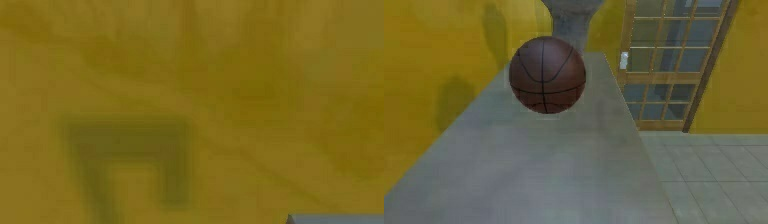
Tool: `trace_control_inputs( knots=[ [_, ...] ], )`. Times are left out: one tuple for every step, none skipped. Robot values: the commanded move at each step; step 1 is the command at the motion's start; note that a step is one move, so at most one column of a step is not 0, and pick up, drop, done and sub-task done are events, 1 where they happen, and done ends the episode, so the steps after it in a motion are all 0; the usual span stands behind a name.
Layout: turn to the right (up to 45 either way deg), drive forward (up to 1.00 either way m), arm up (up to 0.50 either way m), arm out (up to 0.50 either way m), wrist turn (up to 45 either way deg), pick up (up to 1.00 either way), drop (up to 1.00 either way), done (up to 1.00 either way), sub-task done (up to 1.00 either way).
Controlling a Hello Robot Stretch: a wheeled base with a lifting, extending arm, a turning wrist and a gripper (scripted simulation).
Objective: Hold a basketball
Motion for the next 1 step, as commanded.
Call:
trace_control_inputs(
  knots=[
    [0.0,0.0,0.5,0.0,0.0,0.0,0.0,0.0,0.0]
  ],
)
